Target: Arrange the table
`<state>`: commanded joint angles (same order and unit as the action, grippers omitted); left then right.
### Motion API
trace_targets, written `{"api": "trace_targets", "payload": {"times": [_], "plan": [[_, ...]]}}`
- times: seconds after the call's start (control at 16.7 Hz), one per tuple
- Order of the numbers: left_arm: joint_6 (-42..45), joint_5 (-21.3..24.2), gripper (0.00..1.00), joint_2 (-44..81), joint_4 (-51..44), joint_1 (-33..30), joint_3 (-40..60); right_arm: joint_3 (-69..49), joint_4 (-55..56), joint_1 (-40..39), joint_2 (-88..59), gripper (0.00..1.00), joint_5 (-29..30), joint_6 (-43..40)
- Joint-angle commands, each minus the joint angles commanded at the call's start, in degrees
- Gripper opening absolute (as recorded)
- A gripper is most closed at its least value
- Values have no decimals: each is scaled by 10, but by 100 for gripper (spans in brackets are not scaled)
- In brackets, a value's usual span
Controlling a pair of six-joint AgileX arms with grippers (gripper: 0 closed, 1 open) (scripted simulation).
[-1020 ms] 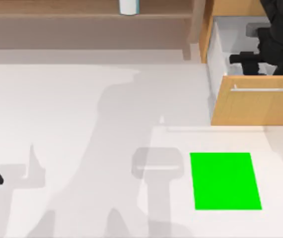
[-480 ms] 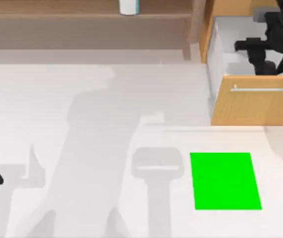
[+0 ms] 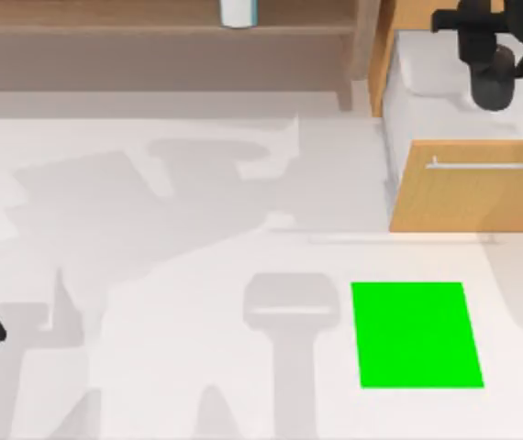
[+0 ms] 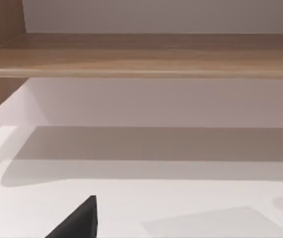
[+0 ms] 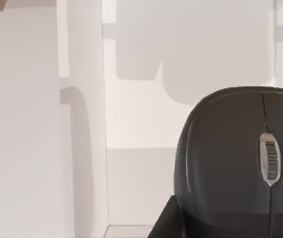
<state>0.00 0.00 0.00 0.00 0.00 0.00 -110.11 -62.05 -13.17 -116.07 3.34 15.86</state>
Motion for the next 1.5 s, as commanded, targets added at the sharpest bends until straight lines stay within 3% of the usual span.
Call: {"api": "trace_targets", "payload": {"times": [0.78,1.2,1.5], "plan": [[0,0,100,0,0,0,0,286,109,-189,167,0,-7,126],[0,0,100,0,0,0,0,442,151,-205,143,0,-2,165],[0,0,100,0,0,0,0,463,156,-204,136,0,-1,169]]}}
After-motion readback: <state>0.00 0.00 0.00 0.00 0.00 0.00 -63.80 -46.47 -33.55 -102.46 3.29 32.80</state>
